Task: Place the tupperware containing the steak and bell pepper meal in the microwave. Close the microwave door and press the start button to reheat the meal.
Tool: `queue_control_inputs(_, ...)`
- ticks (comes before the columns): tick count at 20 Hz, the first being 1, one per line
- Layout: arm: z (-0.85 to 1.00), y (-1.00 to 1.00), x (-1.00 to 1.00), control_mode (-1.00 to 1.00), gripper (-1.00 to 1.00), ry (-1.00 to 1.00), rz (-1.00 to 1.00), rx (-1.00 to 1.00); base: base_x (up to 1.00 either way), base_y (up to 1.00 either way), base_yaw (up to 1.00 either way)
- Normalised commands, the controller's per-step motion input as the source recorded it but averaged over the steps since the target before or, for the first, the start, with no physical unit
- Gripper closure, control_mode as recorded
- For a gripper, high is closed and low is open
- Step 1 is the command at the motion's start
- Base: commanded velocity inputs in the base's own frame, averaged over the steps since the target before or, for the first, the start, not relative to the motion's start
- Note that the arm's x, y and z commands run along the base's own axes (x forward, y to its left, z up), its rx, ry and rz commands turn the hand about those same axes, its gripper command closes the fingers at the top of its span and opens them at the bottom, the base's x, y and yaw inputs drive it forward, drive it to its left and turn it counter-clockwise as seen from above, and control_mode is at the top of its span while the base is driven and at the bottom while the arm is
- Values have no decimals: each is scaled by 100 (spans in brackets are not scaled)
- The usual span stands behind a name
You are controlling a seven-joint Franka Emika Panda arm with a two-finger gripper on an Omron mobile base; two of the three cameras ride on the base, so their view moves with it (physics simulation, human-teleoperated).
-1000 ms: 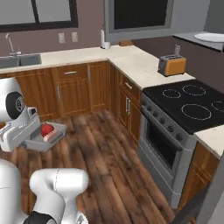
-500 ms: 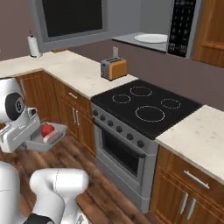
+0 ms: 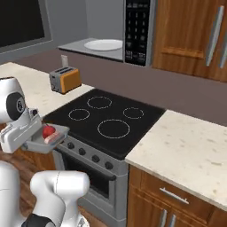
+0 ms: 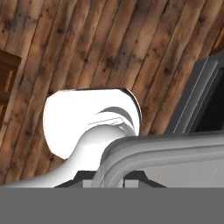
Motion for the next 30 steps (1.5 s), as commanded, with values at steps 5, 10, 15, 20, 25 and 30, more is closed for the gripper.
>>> queue_control_inputs(5,0,0,0,100,100,0,0,0,45,23,-54)
queue_control_inputs(10,0,0,0,100,100,0,0,0,25,53,-47)
queue_control_inputs(15,0,0,0,100,100,0,0,0,45,68,-27)
queue_control_inputs(20,0,0,0,100,100,0,0,0,56,42,-11)
queue_control_inputs(25,0,0,0,100,100,0,0,0,44,6,0)
queue_control_inputs(30,0,0,0,100,100,0,0,0,13,14,0)
